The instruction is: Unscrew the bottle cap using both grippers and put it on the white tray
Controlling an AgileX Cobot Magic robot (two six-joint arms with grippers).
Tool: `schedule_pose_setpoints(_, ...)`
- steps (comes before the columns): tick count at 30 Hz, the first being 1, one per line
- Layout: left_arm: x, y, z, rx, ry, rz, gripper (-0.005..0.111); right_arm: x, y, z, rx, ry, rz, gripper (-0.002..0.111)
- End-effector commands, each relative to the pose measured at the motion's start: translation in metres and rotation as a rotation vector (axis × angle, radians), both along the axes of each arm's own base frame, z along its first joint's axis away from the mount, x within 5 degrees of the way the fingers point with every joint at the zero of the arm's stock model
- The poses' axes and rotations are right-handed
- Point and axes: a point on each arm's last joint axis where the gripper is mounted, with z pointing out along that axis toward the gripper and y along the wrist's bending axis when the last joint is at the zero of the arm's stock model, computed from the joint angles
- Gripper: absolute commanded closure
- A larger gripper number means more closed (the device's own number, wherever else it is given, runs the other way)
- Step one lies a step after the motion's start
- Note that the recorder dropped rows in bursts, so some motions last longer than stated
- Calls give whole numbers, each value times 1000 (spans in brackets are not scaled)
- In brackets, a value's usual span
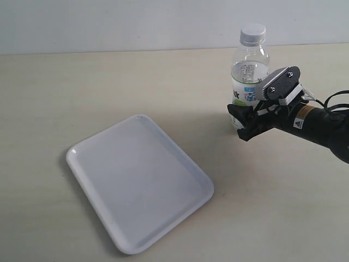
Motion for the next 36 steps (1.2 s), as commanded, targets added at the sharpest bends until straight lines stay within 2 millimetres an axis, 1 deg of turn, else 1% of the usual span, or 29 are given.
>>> schedule_pose_setpoints(1,-5,-4,21,-393,-224,-113,107,2,2,10,-19,-74,38,108)
schedule_pose_setpoints(2,-5,-4,24,-484,-242,-141,107,2,3,10,-22,-79,45,108)
schedule_pose_setpoints(3,-6,-6,26,-507,-263,-171,107,1,4,10,-31,-81,59,108)
schedule_pose_setpoints(4,-7,-6,27,-484,-271,-176,107,1,4,10,-33,-81,67,108)
schedule_pose_setpoints(6,-11,-11,35,-403,-362,-234,107,1,4,10,-34,-81,73,108)
schedule_pose_setpoints(7,-11,-12,37,-400,-385,-254,107,1,4,10,-34,-81,73,108)
schedule_pose_setpoints(9,-4,-16,46,-407,-415,-304,107,1,4,10,-40,-85,75,108)
schedule_pose_setpoints(10,5,-18,61,-441,-412,-334,107,1,4,10,-40,-85,75,108)
schedule_pose_setpoints(11,13,-19,71,-453,-410,-351,107,1,4,10,-40,-85,75,108)
schedule_pose_setpoints(12,32,-24,93,-447,-393,-388,107,1,4,10,-40,-85,75,108)
schedule_pose_setpoints(13,46,-27,106,-421,-370,-407,107,1,4,10,-40,-85,75,108)
schedule_pose_setpoints(14,79,-35,125,-306,-287,-440,107,1,4,10,-40,-85,75,108)
schedule_pose_setpoints(15,98,-39,135,-223,-241,-446,107,1,4,10,-40,-85,75,108)
schedule_pose_setpoints(16,119,-40,144,-139,-181,-428,107,1,4,10,-40,-85,75,108)
schedule_pose_setpoints(19,176,-34,157,82,12,-295,107,0,5,10,-42,-84,85,108)
schedule_pose_setpoints(20,191,-30,163,172,43,-246,107,0,5,10,-43,-84,87,108)
schedule_pose_setpoints(21,205,-25,162,297,102,-179,107,0,5,10,-43,-84,89,108)
schedule_pose_setpoints(23,222,-15,159,475,198,-31,107,0,5,10,-43,-84,89,108)
schedule_pose_setpoints(25,233,-6,156,591,263,107,107,0,5,9,-45,-82,89,108)
schedule_pose_setpoints(28,247,1,145,687,353,207,107,0,5,9,-45,-81,89,108)
schedule_pose_setpoints(29,252,-1,141,704,375,207,107,0,5,9,-47,-79,88,108)
schedule_pose_setpoints(32,265,-14,128,824,440,130,107,0,5,9,-47,-79,88,108)
schedule_pose_setpoints(34,273,-26,122,862,462,60,107,0,5,8,-46,-77,88,108)
schedule_pose_setpoints(36,280,-40,118,844,482,-3,107,0,5,8,-46,-77,88,108)
